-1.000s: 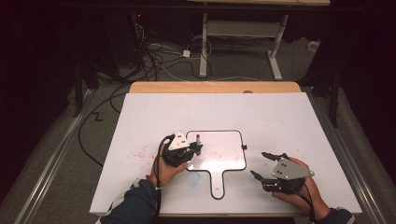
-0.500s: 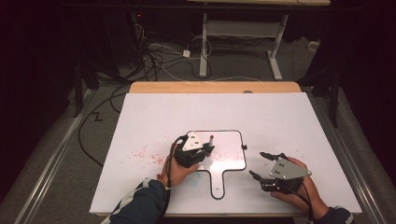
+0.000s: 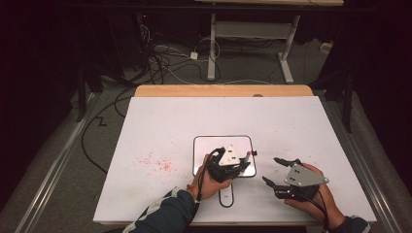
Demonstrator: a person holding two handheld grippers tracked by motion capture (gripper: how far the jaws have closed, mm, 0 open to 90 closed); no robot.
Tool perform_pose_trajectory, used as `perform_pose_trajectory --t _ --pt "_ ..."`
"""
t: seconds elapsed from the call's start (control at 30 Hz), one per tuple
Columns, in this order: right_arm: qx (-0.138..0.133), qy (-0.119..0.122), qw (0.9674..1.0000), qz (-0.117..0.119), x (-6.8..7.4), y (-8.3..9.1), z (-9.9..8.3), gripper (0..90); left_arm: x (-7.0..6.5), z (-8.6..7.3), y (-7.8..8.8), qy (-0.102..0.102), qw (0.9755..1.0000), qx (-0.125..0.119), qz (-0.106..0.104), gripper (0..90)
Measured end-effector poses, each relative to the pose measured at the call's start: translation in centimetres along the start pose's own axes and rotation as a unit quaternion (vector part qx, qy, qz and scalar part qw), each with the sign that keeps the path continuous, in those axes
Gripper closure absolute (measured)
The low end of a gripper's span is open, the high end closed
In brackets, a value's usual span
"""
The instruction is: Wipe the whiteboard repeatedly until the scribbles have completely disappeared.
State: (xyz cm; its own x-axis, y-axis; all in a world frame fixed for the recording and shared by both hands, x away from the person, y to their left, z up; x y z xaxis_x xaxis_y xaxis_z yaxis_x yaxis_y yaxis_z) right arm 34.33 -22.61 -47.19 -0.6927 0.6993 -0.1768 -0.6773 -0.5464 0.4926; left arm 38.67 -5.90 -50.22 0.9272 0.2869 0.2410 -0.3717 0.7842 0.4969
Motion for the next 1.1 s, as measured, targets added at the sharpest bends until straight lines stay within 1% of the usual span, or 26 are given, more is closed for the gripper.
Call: perform_pose_trajectory --t 0.03,0.13,0.27,0.33,0.4,0.43,0.47,0.73,0.9,0.93,1.0,1.03,1.1 --pt "0.0 0.0 1.0 0.0 0.0 0.0 0.0 31.3 0.0 0.0 0.0 0.0 1.0 0.0 0.0 79.1" --pt "0.001 -0.001 1.0 -0.001 -0.1 0.1 0.0 31.2 0.7 -1.0 1.2 0.01 0.9999 0.002 0.003 79.1" --pt "0.001 -0.003 1.0 -0.002 0.1 0.0 0.0 31.2 1.0 -1.9 2.6 0.012 0.9998 0.011 0.006 79.1" --pt "0.002 -0.001 1.0 -0.001 0.2 0.0 0.0 31.2 1.2 -2.1 2.9 0.013 0.9998 0.011 0.009 79.1" --pt "0.003 0.0 1.0 -0.001 0.3 -0.1 0.1 31.3 1.3 -2.2 2.9 0.017 0.9998 0.008 0.008 79.1" --pt "0.003 0.0 1.0 -0.001 0.3 -0.1 0.1 31.3 1.2 -2.1 2.7 0.018 0.9998 0.006 0.01 79.1" --pt "0.002 0.004 1.0 0.002 0.3 -0.2 0.1 31.3 1.1 -1.9 2.4 0.014 0.9999 0.006 0.009 79.1" --pt "0.005 0.002 1.0 0.002 0.2 -0.2 0.0 31.3 -0.6 0.6 -0.7 -0.002 0.9999 -0.008 -0.015 79.1" --pt "0.004 -0.005 0.9999 -0.009 -0.7 0.1 -0.2 31.3 -1.4 2.1 -2.5 -0.013 0.9994 -0.008 -0.031 79.1" --pt "0.006 -0.009 0.9998 -0.015 -1.2 0.3 -0.4 31.2 -1.5 2.4 -2.9 -0.015 0.9992 -0.009 -0.035 79.1" --pt "0.004 -0.011 0.9998 -0.018 -1.4 0.4 -0.4 31.2 -1.7 2.9 -3.5 -0.024 0.9992 -0.006 -0.033 79.1" --pt "0.001 -0.015 0.9997 -0.021 -1.7 0.7 -0.5 31.3 -1.7 3.0 -3.7 -0.023 0.9992 -0.007 -0.032 79.1" --pt "0.001 -0.017 0.9996 -0.023 -1.8 0.8 -0.5 31.3 -1.5 2.9 -3.7 -0.025 0.9991 -0.005 -0.033 79.1"
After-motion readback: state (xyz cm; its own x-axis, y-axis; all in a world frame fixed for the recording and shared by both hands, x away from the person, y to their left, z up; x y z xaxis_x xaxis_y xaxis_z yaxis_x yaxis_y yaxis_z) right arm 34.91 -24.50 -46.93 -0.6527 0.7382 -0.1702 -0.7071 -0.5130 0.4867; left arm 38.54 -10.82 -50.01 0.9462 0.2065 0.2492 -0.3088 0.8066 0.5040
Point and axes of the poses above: each handheld gripper's, and its own axes: y roughly backward along the jaws, z roughly out of its top, x roughly to its left, the point moved 7 cm from there along -y, roughly forward along the jaws, and after that the axes turned 15 degrees about -y, right-handed, at the moved point
